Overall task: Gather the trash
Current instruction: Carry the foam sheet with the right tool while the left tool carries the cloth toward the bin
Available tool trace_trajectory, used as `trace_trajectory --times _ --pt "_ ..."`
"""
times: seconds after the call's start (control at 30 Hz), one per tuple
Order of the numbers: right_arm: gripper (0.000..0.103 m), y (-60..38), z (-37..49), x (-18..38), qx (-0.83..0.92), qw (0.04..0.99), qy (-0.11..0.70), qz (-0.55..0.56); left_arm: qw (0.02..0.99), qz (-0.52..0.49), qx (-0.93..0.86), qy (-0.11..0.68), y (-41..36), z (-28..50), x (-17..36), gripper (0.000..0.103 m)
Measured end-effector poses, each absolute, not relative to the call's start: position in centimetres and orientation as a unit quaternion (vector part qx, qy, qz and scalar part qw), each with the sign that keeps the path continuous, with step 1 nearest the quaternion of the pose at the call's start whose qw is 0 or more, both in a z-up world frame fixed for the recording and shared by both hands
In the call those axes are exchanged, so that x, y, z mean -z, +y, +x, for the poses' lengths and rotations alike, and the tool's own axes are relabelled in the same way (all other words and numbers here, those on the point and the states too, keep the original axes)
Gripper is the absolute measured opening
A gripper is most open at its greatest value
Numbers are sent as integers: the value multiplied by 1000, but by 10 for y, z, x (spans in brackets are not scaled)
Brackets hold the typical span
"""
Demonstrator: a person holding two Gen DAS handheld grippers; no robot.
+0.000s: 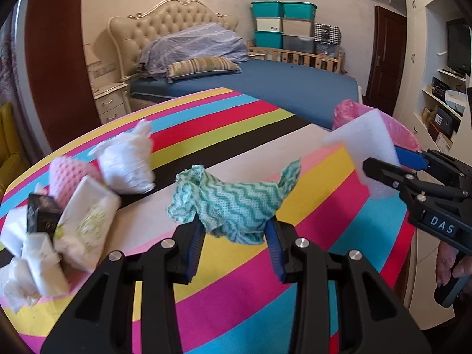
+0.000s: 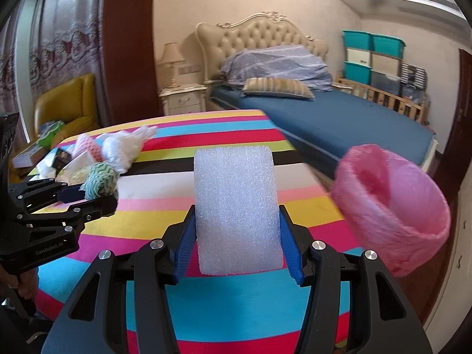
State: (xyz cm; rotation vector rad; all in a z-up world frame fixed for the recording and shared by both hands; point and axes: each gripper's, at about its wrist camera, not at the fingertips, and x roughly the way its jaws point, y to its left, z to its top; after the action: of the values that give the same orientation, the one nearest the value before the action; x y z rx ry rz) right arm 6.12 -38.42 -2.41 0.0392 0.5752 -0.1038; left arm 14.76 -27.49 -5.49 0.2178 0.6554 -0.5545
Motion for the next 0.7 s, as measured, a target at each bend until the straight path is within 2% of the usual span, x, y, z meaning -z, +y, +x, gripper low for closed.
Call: trace_trajectory --times 0.7 --pt "51 -542 27 8 192 946 257 44 849 109 420 301 -470 171 32 38"
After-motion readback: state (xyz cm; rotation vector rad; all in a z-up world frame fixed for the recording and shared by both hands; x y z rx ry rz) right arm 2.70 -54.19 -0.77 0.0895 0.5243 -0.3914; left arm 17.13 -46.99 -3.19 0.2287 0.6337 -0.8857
